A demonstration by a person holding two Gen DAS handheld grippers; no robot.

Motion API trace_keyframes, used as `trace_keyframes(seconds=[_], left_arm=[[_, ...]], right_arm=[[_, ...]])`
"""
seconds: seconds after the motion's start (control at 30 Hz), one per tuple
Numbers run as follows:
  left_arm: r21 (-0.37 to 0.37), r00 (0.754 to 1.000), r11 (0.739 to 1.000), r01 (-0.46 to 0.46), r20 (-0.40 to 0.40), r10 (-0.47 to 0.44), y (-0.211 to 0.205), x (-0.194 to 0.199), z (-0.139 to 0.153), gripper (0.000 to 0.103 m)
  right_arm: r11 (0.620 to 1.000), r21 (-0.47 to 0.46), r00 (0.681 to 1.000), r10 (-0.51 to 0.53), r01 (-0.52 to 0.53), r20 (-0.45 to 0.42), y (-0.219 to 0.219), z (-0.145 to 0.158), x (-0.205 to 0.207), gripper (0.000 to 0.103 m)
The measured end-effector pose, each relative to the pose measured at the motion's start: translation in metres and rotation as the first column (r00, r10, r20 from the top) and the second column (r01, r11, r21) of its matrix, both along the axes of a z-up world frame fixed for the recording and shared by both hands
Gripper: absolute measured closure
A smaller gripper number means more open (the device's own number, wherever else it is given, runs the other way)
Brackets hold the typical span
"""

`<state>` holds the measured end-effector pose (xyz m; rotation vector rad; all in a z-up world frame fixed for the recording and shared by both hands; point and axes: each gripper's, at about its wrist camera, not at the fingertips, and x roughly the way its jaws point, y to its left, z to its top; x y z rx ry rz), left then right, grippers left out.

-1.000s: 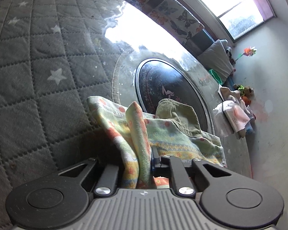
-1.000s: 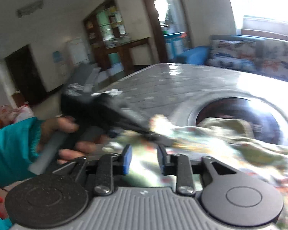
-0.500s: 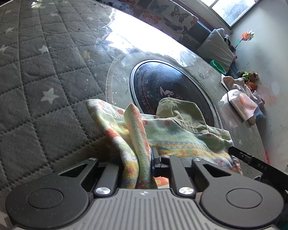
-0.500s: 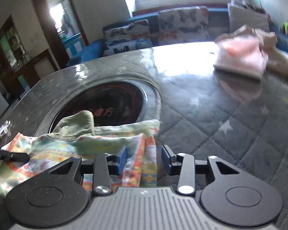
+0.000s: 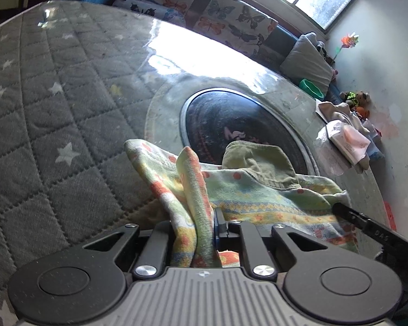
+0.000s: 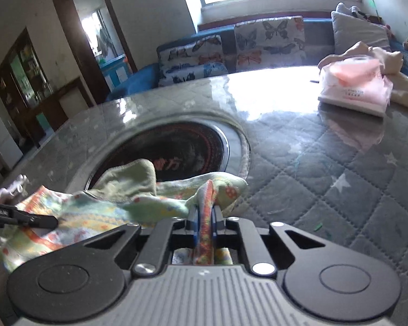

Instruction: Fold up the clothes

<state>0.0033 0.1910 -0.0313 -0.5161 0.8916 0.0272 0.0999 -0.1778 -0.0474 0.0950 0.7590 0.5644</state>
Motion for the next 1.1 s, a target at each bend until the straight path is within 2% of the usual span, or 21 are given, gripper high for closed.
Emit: trace_keyframes(seconds=[0.2, 0.47, 0.7, 0.8, 0.97, 1.03, 1.1], left_arm=[[0.021, 0.997, 0.998, 0.059, 0.048, -0.060, -0.016, 0.006, 0.020, 0.091], [0.041, 0.979, 0.981, 0.188, 0.074, -0.190, -0.072, 0.033, 0.035, 0.091], [0.053, 0.938, 0.941, 0.333, 0.085, -0.337, -0.149, 0.068, 0.045, 0.091], [0.067, 0.920, 0.922, 0.381, 0.078, -0.385, -0.183, 0.082, 0.046, 0.091], [0.095, 0.906, 0.906, 0.411, 0.063, -0.418, -0.218, 0.097, 0.043, 0.091], [0.110, 0.904, 0.903, 0.415, 0.059, -0.423, -0.222, 0.098, 0.043, 0.091], [0.117, 0.905, 0.903, 0.414, 0.052, -0.422, -0.221, 0.099, 0.043, 0.091]], right_arm=[[1.000, 0.019, 0.998, -0.017, 0.016, 0.068, -0.014, 0.025, -0.023, 0.096], [0.994, -0.003, 0.981, -0.106, 0.108, 0.163, -0.060, 0.058, -0.052, 0.096], [0.965, -0.035, 0.943, -0.247, 0.261, 0.222, -0.130, 0.081, -0.064, 0.097], [0.942, -0.049, 0.916, -0.310, 0.332, 0.257, -0.164, 0.091, -0.070, 0.100], [0.906, -0.039, 0.889, -0.405, 0.422, 0.213, -0.209, 0.093, -0.065, 0.101], [0.907, -0.043, 0.893, -0.403, 0.419, 0.200, -0.219, 0.086, -0.064, 0.100], [0.911, -0.036, 0.905, -0.402, 0.411, 0.140, -0.225, 0.069, -0.062, 0.095]])
